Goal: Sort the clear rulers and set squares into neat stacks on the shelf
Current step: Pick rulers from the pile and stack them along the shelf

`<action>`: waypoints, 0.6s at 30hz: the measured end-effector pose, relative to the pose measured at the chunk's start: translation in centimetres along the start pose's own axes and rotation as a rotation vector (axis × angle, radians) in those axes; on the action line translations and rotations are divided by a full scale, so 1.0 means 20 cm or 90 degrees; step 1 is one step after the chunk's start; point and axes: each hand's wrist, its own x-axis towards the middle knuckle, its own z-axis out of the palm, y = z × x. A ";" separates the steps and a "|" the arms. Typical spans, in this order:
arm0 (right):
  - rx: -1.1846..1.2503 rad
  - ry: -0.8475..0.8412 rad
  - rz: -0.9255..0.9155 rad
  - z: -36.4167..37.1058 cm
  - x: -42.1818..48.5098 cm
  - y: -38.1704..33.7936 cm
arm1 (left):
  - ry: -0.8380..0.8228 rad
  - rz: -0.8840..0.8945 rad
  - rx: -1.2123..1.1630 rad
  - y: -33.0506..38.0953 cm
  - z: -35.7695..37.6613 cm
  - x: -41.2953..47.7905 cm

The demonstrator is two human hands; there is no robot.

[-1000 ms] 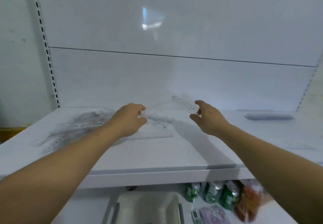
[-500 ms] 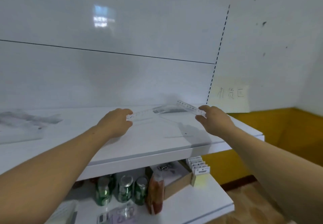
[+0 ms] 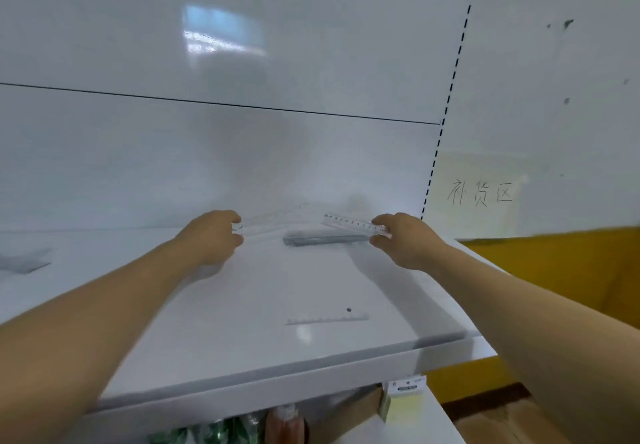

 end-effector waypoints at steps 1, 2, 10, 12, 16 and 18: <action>0.004 -0.013 -0.006 0.01 0.05 0.01 | -0.002 -0.004 -0.005 0.00 0.01 0.03; 0.007 -0.027 -0.016 0.03 0.10 0.02 | -0.004 -0.005 -0.011 0.00 0.01 0.06; 0.035 -0.097 -0.118 0.15 0.39 0.04 | 0.029 0.000 -0.038 0.01 0.11 0.11; 0.028 -0.109 -0.149 0.19 0.45 0.05 | 0.049 -0.013 -0.052 0.02 0.11 0.10; 0.010 -0.129 -0.209 0.22 0.49 0.07 | 0.064 -0.036 -0.069 0.08 0.13 0.07; 0.009 -0.122 -0.234 0.22 0.51 0.10 | 0.067 -0.041 -0.071 0.13 0.15 0.07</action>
